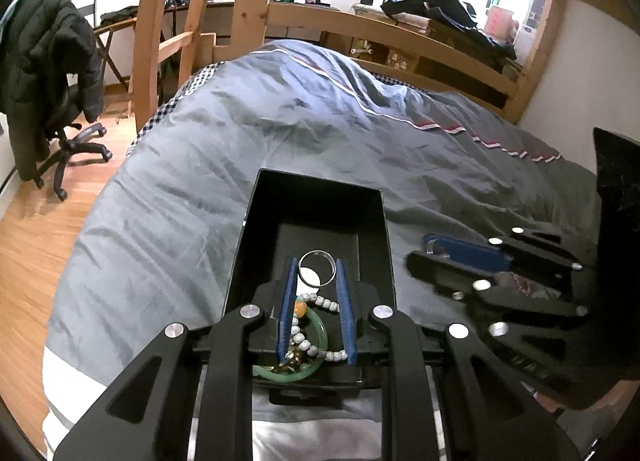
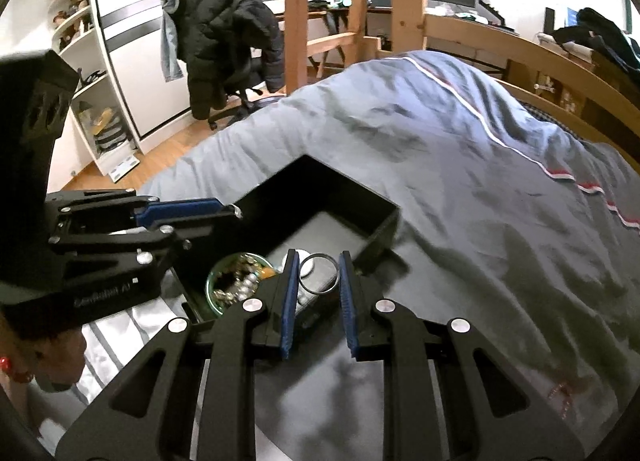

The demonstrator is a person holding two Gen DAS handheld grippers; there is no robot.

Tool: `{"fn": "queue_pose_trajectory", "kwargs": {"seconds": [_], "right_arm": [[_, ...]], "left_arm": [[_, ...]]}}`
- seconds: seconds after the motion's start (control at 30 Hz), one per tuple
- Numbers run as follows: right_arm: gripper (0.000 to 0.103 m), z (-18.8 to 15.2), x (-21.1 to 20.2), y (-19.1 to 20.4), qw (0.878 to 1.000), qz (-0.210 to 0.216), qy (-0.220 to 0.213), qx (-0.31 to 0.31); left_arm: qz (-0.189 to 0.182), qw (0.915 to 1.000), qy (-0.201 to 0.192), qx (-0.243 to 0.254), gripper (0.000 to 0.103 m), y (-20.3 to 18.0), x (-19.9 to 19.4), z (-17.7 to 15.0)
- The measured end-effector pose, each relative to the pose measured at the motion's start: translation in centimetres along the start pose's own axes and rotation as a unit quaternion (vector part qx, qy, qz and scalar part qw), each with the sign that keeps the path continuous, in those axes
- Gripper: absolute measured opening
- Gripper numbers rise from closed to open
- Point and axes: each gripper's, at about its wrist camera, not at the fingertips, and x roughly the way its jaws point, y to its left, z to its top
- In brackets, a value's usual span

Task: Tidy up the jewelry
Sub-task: 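Carry the rings in both tools over the black box, then open both tools to drop the rings into the box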

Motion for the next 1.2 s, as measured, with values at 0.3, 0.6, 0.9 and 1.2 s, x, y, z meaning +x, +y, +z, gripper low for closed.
{"fn": "queue_pose_trajectory", "kwargs": {"seconds": [0.3,0.6,0.9,1.2], "right_arm": [[0.02,-0.6,2.6,1.5,1.0,0.009,0.024,-0.007],[0.02,-0.1,2.7,1.3,0.999,0.026,0.032,-0.032],[0.056,0.6,2.6,1.5,0.998,0.045,0.031,-0.041],[0.088,0.6,0.6,-0.4,0.999,0.024,0.006,-0.031]], "left_arm": [[0.016,0.9997,0.014,-0.016,0.019,1.1,1.0,-0.1],[0.018,0.9995,0.015,-0.021,0.019,1.2,1.0,-0.2],[0.033,0.999,-0.003,-0.032,0.041,1.8,0.2,-0.1],[0.039,0.9983,-0.027,-0.035,0.083,1.8,-0.6,0.0]]}}
